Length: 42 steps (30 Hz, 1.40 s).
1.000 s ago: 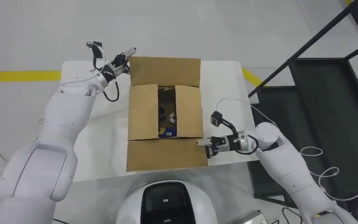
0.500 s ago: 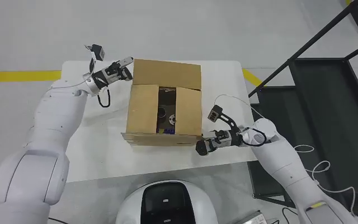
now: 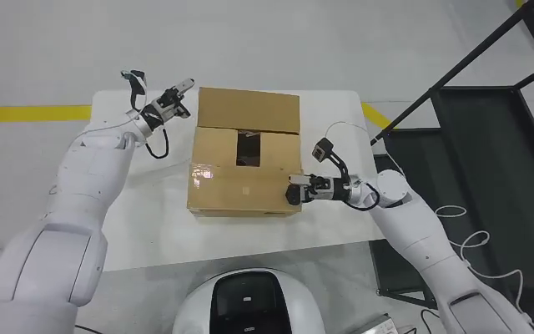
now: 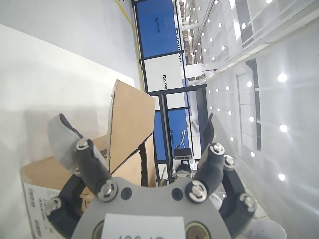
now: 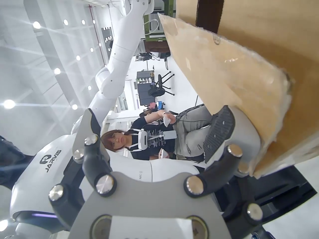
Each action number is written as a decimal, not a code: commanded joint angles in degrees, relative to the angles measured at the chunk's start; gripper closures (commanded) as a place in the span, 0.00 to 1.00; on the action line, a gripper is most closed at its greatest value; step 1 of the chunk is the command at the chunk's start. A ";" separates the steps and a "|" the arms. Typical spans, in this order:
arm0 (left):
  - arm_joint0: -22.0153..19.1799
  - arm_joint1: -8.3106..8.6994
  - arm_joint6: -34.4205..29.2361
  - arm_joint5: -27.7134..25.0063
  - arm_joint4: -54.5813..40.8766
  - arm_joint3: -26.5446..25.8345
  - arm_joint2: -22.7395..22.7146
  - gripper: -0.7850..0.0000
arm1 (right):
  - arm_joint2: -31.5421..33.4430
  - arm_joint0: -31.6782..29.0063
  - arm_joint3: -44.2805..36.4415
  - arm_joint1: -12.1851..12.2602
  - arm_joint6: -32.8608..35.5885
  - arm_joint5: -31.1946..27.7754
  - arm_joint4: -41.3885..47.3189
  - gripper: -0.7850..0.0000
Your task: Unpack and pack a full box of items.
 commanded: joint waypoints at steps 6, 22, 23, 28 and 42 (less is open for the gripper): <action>-0.60 -1.56 0.27 3.13 -0.64 0.55 0.49 0.00 | 0.68 -0.16 -1.01 0.04 -1.61 0.05 -1.55 0.00; -1.16 -1.94 -11.63 -2.00 -9.73 1.30 -3.64 0.00 | 2.55 -0.62 -0.99 0.25 -2.90 0.00 -3.38 0.00; -0.96 -1.75 -13.67 -2.49 -10.84 1.05 -4.19 0.00 | 2.59 -0.57 -0.96 0.24 -3.41 -0.08 -3.85 0.00; 0.30 -0.72 -23.03 -1.18 -13.94 -1.77 -5.78 0.00 | 2.70 -0.66 -1.28 0.20 -5.62 -0.29 -5.77 0.00; 7.77 3.31 -25.60 1.39 -8.13 -14.93 -4.12 0.00 | 4.25 -1.47 -3.39 0.28 -9.00 -0.64 -7.78 0.00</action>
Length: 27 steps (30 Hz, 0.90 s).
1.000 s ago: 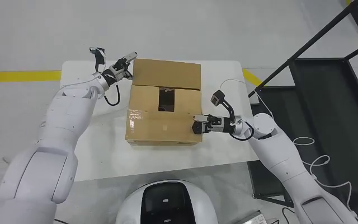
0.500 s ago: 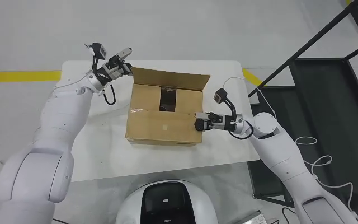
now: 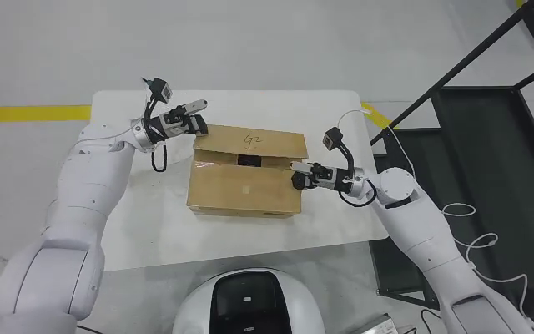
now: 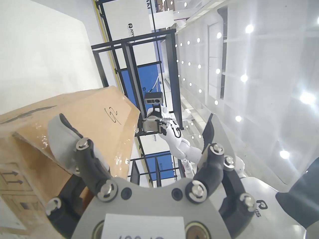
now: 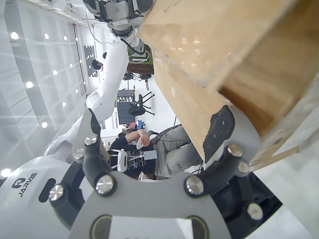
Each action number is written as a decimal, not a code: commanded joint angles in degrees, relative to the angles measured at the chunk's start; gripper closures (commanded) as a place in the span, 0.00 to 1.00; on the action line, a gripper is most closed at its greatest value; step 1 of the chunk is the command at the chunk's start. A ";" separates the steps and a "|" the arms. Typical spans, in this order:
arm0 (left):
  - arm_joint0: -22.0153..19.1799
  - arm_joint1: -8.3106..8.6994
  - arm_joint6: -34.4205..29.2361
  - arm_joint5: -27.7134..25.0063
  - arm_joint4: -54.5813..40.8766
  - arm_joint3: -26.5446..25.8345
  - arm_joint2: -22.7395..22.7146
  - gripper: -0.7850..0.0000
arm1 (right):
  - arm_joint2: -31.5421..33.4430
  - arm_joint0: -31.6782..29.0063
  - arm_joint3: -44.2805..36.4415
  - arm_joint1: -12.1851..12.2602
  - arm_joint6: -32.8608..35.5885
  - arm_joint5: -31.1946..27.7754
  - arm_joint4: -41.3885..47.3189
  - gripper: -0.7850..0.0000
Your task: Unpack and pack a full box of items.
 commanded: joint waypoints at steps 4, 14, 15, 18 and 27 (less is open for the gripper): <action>1.47 1.06 0.74 -0.73 1.96 -2.73 1.28 0.00 | 0.55 -0.01 -0.66 0.04 -0.04 0.29 0.09 0.00; 2.90 2.66 1.38 -1.37 2.26 -5.72 3.30 0.00 | -1.03 3.80 0.75 -0.69 -0.46 3.35 0.97 0.00; 2.96 2.79 1.37 -1.36 2.19 -5.90 3.51 0.00 | -1.46 4.45 1.45 -0.86 -0.57 3.70 1.15 0.00; 3.05 3.17 1.43 -1.42 1.81 -6.28 4.01 0.00 | -3.07 6.55 4.17 -1.43 -1.21 4.54 0.95 0.00; 3.69 4.96 1.38 -1.38 -1.46 -8.35 3.25 0.00 | -6.76 10.84 10.49 -2.83 -1.96 5.28 -0.53 0.00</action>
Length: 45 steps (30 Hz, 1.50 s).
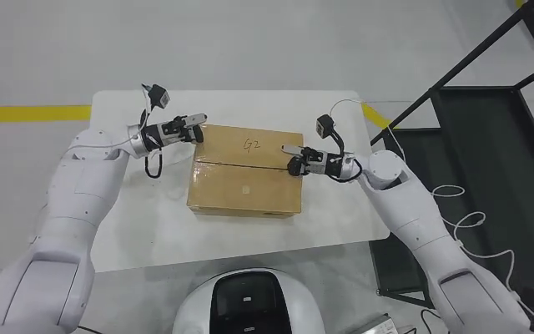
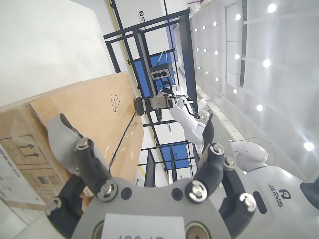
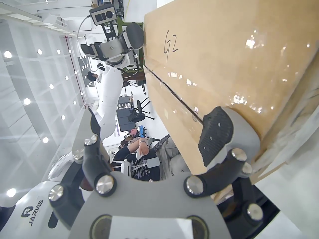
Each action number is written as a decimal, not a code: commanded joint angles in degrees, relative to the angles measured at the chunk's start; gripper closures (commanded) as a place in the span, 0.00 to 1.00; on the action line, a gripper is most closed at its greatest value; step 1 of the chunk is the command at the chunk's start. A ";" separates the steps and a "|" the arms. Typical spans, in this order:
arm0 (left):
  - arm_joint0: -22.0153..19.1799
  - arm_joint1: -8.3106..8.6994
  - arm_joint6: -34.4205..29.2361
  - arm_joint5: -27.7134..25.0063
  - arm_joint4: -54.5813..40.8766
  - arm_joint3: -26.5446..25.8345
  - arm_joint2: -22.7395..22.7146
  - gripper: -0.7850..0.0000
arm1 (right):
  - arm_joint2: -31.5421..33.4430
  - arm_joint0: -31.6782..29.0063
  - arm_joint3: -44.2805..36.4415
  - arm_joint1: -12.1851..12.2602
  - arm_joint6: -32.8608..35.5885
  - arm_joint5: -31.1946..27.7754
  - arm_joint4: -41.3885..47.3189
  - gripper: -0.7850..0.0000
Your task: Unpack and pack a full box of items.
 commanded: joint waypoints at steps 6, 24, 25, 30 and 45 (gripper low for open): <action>4.19 2.58 0.89 -0.88 -4.26 -4.08 -3.83 0.00 | -0.37 1.18 0.42 -0.30 -0.04 -0.26 -1.37 0.00; 16.23 5.68 12.55 -1.25 2.30 -16.90 -9.27 0.00 | -0.17 1.13 0.17 -0.26 0.27 0.24 -1.99 0.00; 16.23 5.68 12.55 -1.25 2.30 -16.90 -9.27 0.00 | -0.17 1.13 0.17 -0.26 0.27 0.24 -1.99 0.00; 16.23 5.68 12.55 -1.25 2.30 -16.90 -9.27 0.00 | -0.17 1.13 0.17 -0.26 0.27 0.24 -1.99 0.00; 28.45 6.66 29.91 1.51 4.44 -31.79 -14.33 0.00 | -0.17 1.13 0.17 -0.26 0.27 0.24 -1.99 0.00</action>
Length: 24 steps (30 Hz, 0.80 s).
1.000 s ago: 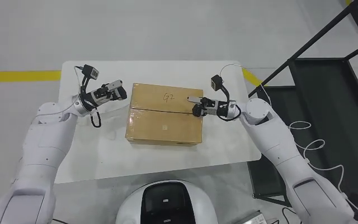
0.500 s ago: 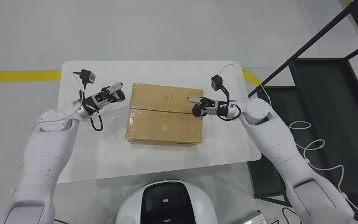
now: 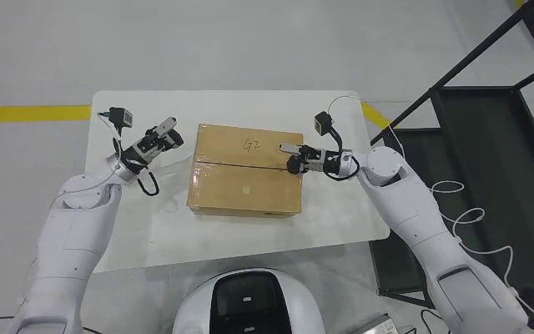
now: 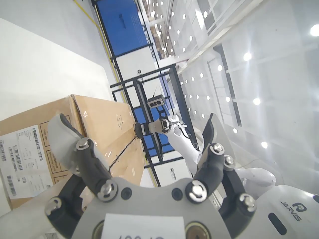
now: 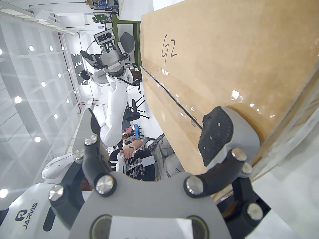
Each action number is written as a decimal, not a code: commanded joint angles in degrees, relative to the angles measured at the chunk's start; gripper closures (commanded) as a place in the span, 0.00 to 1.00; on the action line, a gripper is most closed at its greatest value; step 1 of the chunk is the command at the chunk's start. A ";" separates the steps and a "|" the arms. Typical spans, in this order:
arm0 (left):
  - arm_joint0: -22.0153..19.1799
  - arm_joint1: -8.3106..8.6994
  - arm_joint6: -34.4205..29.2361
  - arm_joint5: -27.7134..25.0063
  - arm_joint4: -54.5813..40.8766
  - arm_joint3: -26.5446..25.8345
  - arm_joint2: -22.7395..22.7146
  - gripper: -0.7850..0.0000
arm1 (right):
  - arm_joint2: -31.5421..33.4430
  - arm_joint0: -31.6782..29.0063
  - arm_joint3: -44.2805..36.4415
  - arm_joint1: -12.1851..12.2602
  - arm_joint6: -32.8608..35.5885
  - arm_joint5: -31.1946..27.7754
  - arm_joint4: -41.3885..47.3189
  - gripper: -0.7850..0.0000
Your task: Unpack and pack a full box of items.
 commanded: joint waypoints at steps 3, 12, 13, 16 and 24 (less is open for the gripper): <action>9.14 0.64 6.34 2.16 -0.10 -10.00 -3.17 0.00 | 0.00 0.00 0.00 0.00 0.00 0.00 0.00 0.00; 19.83 0.73 13.35 7.61 -7.87 -17.38 -6.66 0.00 | 0.00 0.00 0.00 0.00 0.00 0.00 0.00 0.00; 19.85 0.62 13.49 7.91 -8.99 -17.17 -6.50 0.00 | 0.00 0.00 0.00 0.00 0.00 0.00 0.00 0.00; 19.56 0.50 12.93 7.99 -9.87 -16.62 -6.22 0.00 | 0.00 0.00 0.00 0.00 0.00 0.00 0.00 0.00; 19.56 0.50 12.93 7.99 -9.87 -16.62 -6.22 0.00 | 0.00 0.00 0.00 0.00 0.00 0.00 0.00 0.00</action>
